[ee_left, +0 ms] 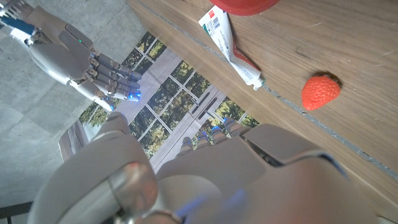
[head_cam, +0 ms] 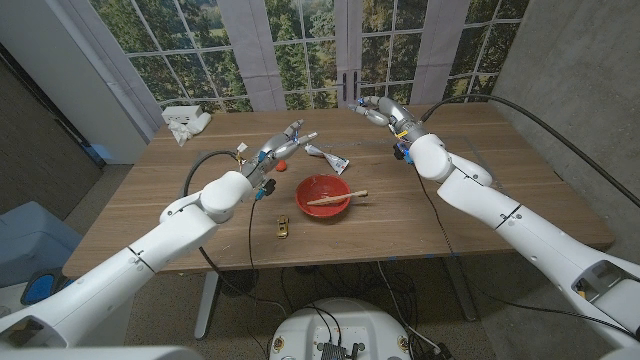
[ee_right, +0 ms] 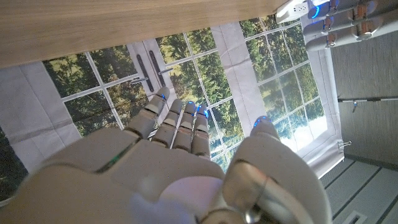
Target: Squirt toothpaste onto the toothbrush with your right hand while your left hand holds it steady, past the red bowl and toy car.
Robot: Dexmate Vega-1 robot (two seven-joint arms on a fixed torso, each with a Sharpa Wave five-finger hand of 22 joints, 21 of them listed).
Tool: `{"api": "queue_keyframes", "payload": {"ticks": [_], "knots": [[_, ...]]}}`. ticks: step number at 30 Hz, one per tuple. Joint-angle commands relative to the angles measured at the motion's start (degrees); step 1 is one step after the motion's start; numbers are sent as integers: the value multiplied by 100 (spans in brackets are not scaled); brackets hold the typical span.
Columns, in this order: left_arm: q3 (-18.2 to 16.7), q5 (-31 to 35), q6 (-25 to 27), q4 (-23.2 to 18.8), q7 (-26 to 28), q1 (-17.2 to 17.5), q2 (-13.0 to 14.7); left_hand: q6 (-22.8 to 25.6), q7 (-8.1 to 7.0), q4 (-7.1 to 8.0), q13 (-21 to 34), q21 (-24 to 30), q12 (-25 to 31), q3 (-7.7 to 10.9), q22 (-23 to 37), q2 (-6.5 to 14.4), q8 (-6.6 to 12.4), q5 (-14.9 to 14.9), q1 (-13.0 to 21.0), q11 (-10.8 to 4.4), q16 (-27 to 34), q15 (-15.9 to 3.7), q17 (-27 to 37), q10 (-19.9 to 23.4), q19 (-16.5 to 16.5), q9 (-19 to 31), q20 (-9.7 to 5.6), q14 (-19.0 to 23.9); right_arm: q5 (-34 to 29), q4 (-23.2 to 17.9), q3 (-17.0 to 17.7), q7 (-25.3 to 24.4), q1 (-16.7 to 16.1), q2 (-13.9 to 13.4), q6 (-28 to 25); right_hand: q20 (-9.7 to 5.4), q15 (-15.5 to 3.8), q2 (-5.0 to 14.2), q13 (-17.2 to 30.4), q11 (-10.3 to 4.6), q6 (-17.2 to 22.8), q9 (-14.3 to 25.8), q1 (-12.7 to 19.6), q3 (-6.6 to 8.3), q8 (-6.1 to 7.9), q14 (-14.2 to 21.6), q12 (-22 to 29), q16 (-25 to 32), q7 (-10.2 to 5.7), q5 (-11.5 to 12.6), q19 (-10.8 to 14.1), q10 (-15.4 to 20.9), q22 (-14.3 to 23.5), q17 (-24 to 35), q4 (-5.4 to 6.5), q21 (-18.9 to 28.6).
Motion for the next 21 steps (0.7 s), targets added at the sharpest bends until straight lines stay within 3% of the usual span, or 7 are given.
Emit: {"api": "queue_keyframes", "payload": {"ticks": [1, 3, 6, 8, 13, 18, 21], "knots": [[-247, -309, -845, 449, 167, 283, -358, -133, 11, 230, 1, 57, 56, 31, 14, 195, 49, 83, -313, -16, 57, -119, 22, -450, -18, -8, -109, -406, 970, 615, 347, -154, -193, 212, 1207, -109, -107, 127, -83, -28, -109, 3, -184, 55, -2, -79, 10, 23, -5, 12, -114, -80, 1, -82, 164, 2], [-265, -371, -877, 483, 132, 285, -379, -59, 167, 640, -2, 87, 69, 211, 18, 395, 45, 223, -675, 58, 83, -70, 17, -406, 19, -9, -91, -333, 1014, 637, 365, -190, -209, 231, 1239, -153, -118, 161, -146, -27, -150, -3, -329, 99, 3, -115, 10, 35, 0, 22, -201, -125, 0, -140, 292, 1], [-325, -492, -1136, 669, 124, 311, -503, -26, 289, 871, -3, 93, 79, 403, 16, 418, 37, 348, -873, 150, 89, 13, 9, -374, 27, -12, -116, -287, 1163, 712, 458, -334, -313, 304, 1450, -177, -108, 141, -198, -24, -223, -9, -422, 130, -6, -168, 8, 29, 18, 26, -261, -171, -5, -198, 369, 2], [-341, -518, -1205, 717, 109, 316, -525, 0, 315, 922, -4, 101, 86, 481, 14, 423, 40, 397, -936, 179, 97, 26, 6, -348, 49, -13, -151, -247, 1199, 745, 473, -366, -331, 322, 1515, -196, -116, 151, -218, -33, -240, -11, -461, 146, -5, -196, 9, 26, 9, 31, -278, -184, -6, -217, 404, 5], [-393, -620, -1460, 929, 25, 322, -593, 115, 308, 990, -7, 131, 105, 758, 5, 436, 50, 559, -1123, 227, 104, -25, -3, -256, 156, -17, -324, -152, 1402, 865, 540, -426, -410, 404, 1677, -324, -234, 232, -351, -123, -253, -21, -733, 326, 25, -268, 32, 58, -48, 101, -392, -212, -4, -326, 711, 26], [-432, -697, -2092, 1354, -119, 291, -780, 367, 333, 970, -11, 154, 140, 1166, -12, 423, 75, 722, -1304, 229, 120, -84, -16, -53, 314, -22, -466, 43, 1623, 890, 596, -433, -504, 448, 1691, -378, -228, 229, -396, -128, -272, -24, -814, 395, 25, -287, 29, 64, -54, 125, -392, -239, -5, -365, 807, 41], [-462, -772, -2167, 1409, -157, 299, -813, 408, 303, 962, -12, 161, 145, 1280, -16, 413, 66, 757, -1347, 221, 115, -118, -18, 6, 373, -23, -513, 84, 1721, 900, 615, -425, -534, 465, 1719, -385, -215, 216, -414, -118, -275, -25, -851, 416, 26, -284, 32, 70, -41, 132, -376, -242, -6, -382, 843, 52]]}}
